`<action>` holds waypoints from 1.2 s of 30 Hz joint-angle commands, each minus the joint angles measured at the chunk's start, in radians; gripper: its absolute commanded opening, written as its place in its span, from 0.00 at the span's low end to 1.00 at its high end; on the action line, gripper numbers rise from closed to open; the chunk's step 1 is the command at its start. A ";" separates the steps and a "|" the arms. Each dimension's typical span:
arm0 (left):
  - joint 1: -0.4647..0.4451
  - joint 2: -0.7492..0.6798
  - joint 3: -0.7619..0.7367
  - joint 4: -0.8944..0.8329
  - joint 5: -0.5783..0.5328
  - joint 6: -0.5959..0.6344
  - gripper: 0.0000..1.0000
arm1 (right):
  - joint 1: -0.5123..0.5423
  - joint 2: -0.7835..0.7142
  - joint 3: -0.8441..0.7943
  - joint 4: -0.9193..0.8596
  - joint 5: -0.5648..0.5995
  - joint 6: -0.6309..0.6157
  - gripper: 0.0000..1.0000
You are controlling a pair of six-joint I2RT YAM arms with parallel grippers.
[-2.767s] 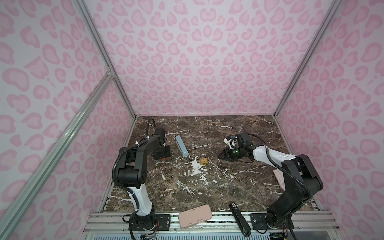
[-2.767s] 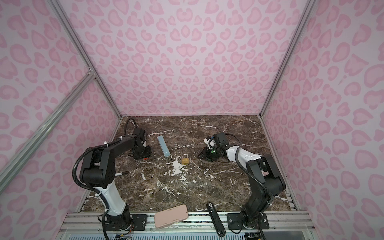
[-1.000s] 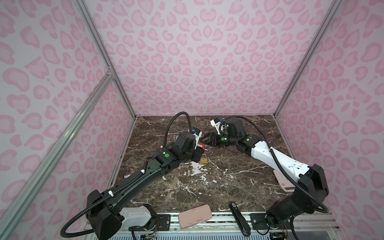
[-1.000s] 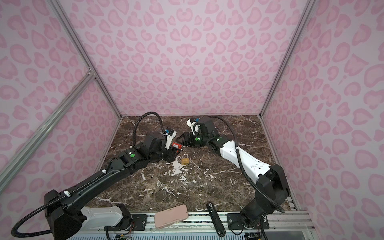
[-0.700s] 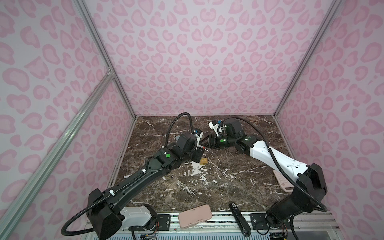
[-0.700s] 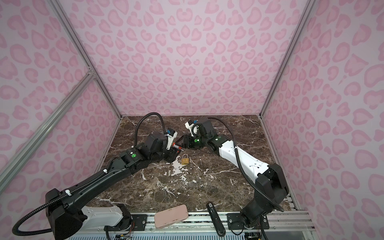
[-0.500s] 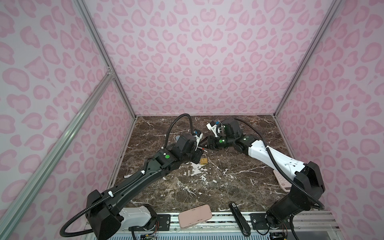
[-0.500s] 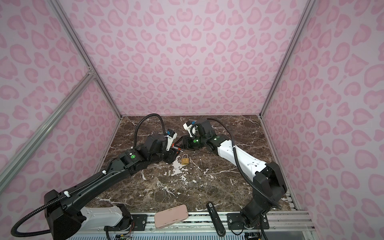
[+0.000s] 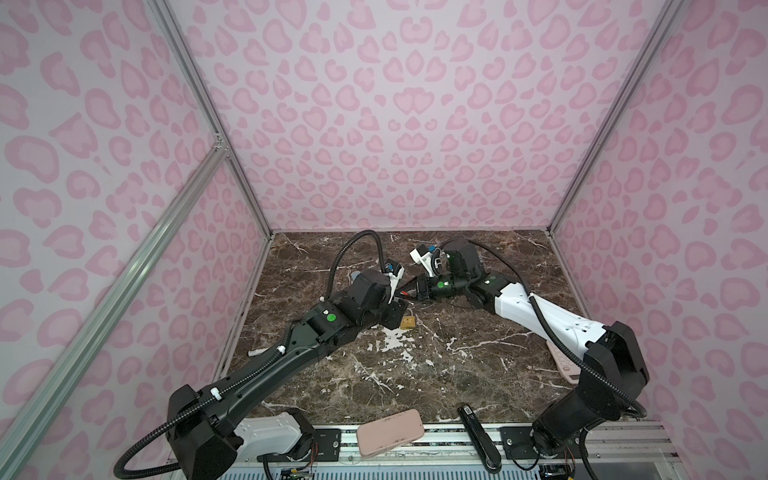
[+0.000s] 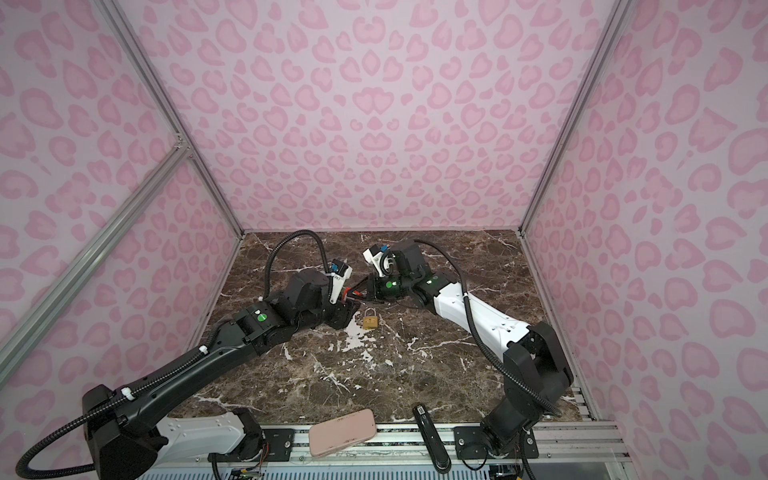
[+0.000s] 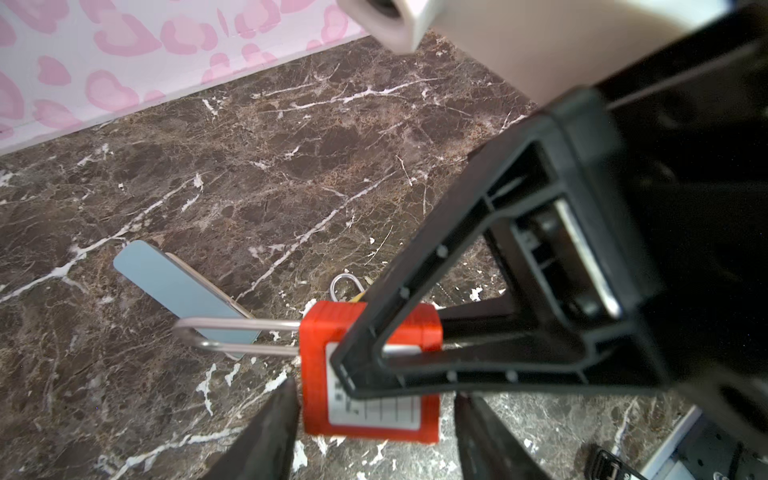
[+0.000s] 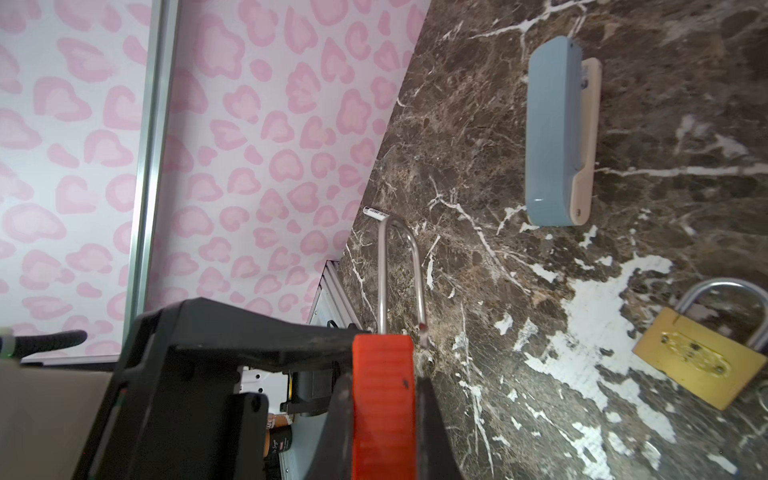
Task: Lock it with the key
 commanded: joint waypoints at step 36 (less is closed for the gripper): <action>0.285 -0.018 0.005 0.586 0.765 -0.388 0.72 | -0.323 -0.403 -0.163 0.025 -0.172 -0.277 0.00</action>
